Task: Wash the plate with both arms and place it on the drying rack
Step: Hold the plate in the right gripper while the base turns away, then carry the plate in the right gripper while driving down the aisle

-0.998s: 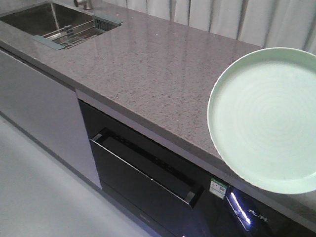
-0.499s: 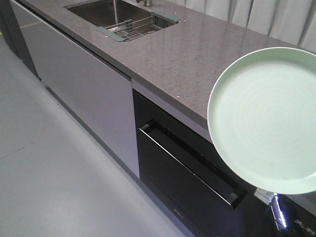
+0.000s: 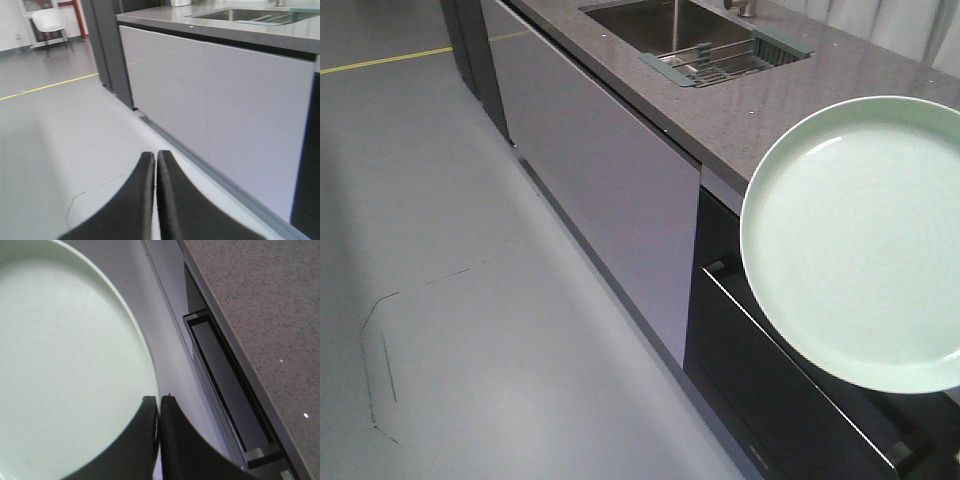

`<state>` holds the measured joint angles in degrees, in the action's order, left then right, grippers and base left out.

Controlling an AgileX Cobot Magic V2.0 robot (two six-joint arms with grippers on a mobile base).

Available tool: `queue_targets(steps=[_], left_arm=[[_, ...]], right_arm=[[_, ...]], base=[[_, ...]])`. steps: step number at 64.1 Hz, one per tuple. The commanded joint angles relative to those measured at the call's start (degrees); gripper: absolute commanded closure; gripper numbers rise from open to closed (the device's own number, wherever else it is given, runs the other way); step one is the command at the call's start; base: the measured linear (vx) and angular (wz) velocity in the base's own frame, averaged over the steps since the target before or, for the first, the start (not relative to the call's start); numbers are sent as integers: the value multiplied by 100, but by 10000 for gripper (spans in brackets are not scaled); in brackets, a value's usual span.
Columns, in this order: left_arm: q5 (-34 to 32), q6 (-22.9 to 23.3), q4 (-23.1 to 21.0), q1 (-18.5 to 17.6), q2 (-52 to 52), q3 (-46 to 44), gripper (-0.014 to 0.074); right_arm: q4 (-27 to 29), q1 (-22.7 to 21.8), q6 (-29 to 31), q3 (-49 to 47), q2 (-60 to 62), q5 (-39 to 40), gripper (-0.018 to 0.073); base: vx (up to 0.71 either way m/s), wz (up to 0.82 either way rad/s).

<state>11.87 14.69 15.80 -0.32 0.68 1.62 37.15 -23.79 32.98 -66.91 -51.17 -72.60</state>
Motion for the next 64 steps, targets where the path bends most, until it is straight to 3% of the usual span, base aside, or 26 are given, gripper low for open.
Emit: queue_targets(steps=[1,64], left_arm=[[-379,14,11,-26,85,136,603],[-379,14,11,-26,85,136,603]], right_arm=[[264,-40,36,-124,36,-53,566],[264,-40,36,-124,36,-53,566]], base=[[8,40],[9,35]])
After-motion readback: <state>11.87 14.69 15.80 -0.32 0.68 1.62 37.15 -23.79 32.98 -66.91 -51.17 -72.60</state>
